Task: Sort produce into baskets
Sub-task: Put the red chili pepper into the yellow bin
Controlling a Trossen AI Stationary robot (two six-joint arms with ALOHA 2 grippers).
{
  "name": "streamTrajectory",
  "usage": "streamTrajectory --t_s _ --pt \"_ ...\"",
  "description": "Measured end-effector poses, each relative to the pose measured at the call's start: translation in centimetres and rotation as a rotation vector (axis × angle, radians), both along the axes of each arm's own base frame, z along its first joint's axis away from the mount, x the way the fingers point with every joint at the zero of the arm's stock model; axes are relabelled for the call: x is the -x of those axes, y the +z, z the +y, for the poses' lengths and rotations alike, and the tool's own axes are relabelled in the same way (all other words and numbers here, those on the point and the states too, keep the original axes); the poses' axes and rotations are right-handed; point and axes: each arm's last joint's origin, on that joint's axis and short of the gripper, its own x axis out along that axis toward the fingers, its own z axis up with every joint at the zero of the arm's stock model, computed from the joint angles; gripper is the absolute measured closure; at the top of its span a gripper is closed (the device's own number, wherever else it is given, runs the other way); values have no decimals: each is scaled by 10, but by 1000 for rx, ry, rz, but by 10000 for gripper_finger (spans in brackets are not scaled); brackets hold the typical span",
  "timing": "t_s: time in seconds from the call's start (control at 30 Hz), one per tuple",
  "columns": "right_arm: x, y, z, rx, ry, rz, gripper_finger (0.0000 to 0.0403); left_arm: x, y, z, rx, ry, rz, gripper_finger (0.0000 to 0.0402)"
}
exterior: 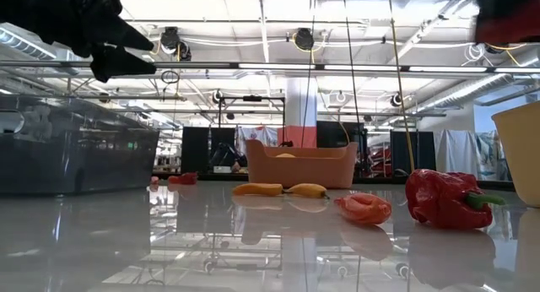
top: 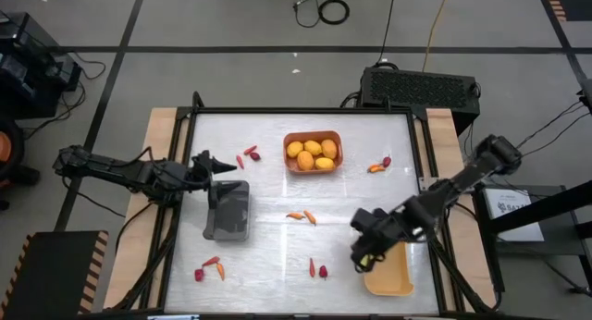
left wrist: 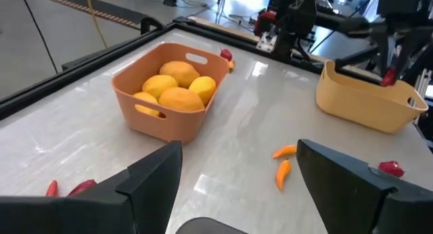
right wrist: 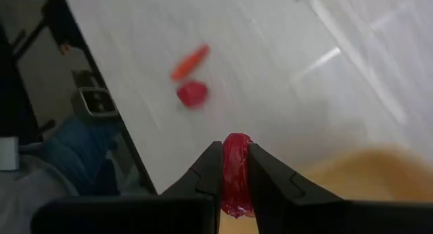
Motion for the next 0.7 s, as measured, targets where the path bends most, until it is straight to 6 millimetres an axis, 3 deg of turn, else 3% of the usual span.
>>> streamTrajectory --t_s 0.3,0.53,0.7 --pt "35 -10 19 5 -180 208 356 -5 -4 -1 -11 -14 37 107" --pt "52 -14 13 88 -303 339 349 -10 -9 -2 -18 -14 77 107" --pt "53 -14 11 101 -313 351 319 -13 -12 -3 -11 -41 102 107"
